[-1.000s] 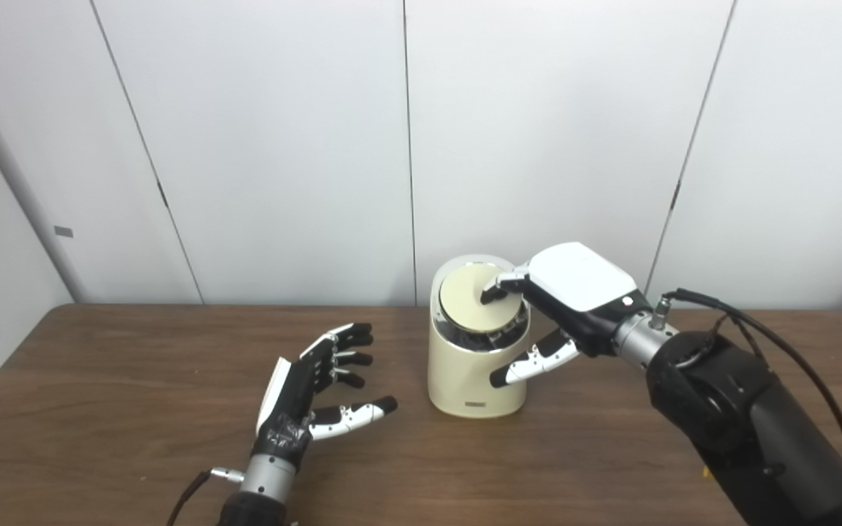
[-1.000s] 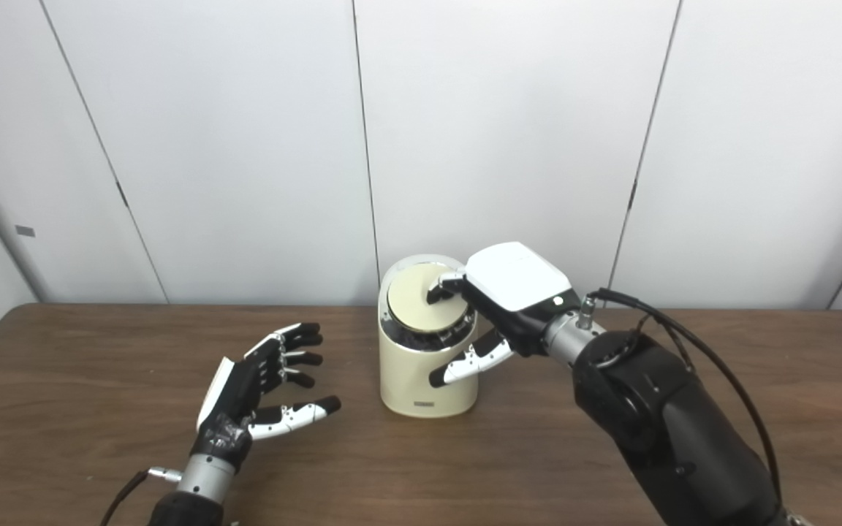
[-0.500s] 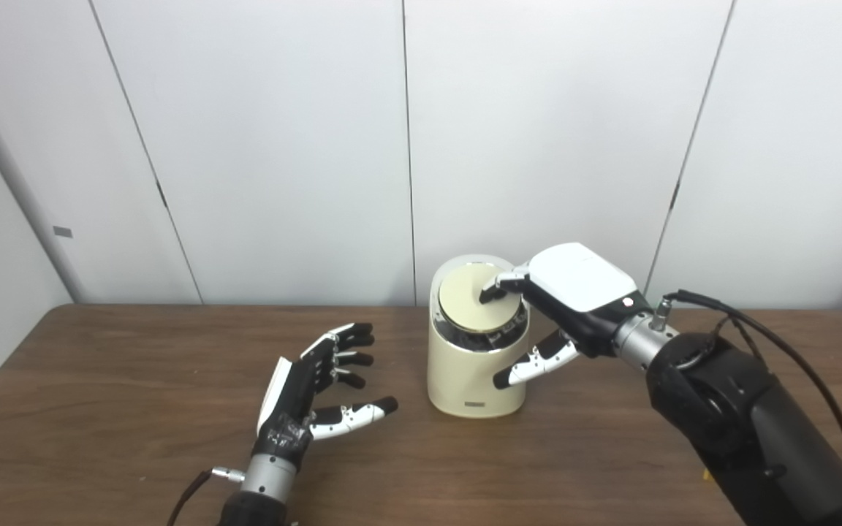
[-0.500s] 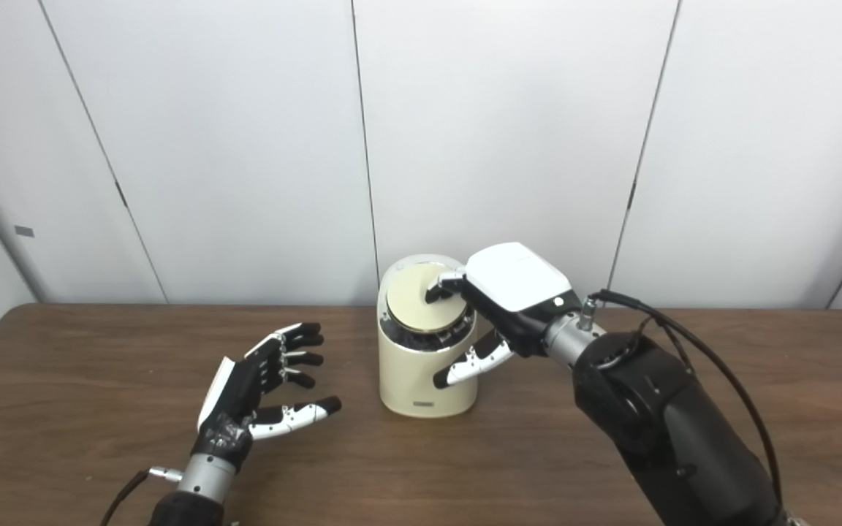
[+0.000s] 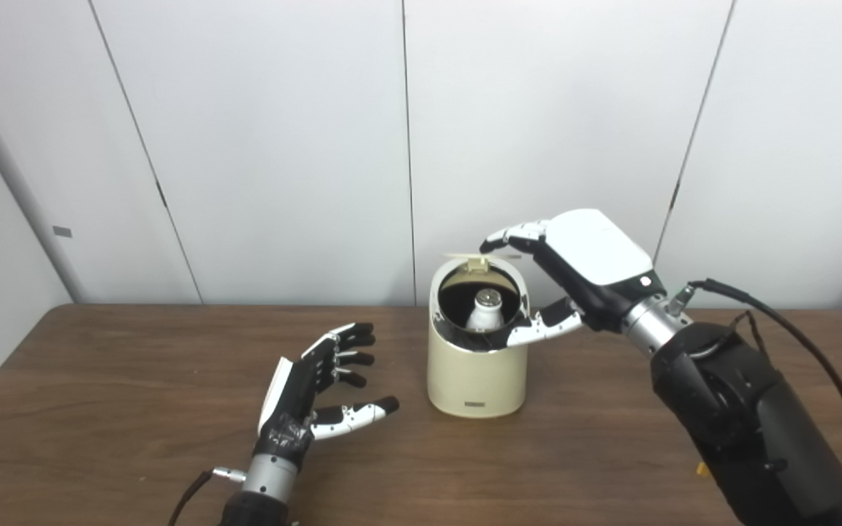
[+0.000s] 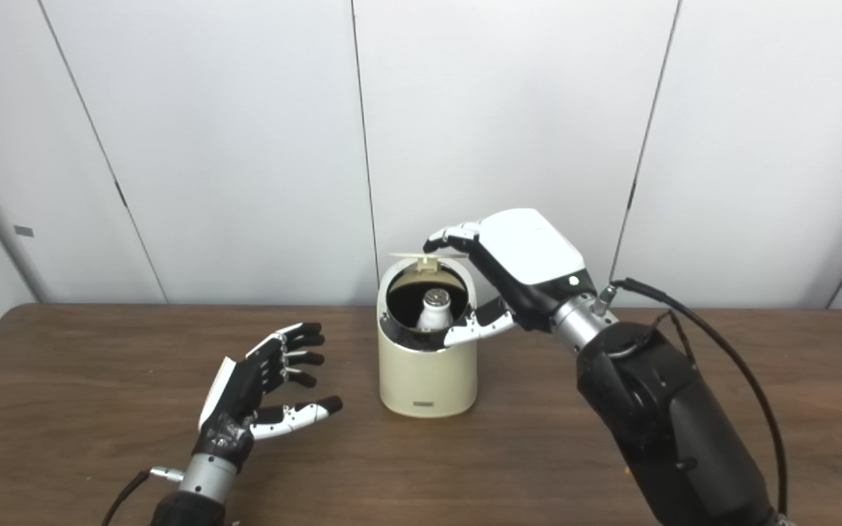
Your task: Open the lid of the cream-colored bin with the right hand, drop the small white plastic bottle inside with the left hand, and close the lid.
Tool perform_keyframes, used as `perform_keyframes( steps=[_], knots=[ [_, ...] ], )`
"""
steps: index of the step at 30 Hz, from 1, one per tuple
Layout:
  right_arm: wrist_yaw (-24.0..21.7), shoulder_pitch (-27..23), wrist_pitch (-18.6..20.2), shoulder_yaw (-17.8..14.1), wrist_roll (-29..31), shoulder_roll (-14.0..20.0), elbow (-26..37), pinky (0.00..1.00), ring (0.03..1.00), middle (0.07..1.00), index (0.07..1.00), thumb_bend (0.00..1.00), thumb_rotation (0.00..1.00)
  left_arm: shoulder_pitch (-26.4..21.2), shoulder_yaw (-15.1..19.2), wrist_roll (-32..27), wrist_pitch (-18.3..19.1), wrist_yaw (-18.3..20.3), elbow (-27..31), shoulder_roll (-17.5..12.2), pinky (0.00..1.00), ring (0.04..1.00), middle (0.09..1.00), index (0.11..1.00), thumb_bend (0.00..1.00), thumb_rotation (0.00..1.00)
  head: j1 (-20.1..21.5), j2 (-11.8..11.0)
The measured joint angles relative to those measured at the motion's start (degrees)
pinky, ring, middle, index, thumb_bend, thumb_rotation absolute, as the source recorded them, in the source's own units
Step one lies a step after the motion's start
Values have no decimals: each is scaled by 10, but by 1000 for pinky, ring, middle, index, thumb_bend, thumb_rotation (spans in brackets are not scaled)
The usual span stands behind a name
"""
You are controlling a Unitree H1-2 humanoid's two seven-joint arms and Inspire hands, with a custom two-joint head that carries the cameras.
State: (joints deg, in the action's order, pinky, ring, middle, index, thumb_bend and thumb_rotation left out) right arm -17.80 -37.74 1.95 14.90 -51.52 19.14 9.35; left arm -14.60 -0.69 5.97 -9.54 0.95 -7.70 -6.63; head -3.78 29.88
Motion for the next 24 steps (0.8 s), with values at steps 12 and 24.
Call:
perform_keyframes(
  steps=[12,24],
  knots=[
    [-3,0,-5,-3,16,6,0,680,770,738,720,659,422,0,0,0,0,0,0,0,576,712,785,798,739,1,2,3],
    [-42,-6,-49,24,51,32,-20,717,798,705,700,704,436,-1,-1,3,0,-2,-4,5,571,712,784,803,737,0,-4,4]
  ],
)
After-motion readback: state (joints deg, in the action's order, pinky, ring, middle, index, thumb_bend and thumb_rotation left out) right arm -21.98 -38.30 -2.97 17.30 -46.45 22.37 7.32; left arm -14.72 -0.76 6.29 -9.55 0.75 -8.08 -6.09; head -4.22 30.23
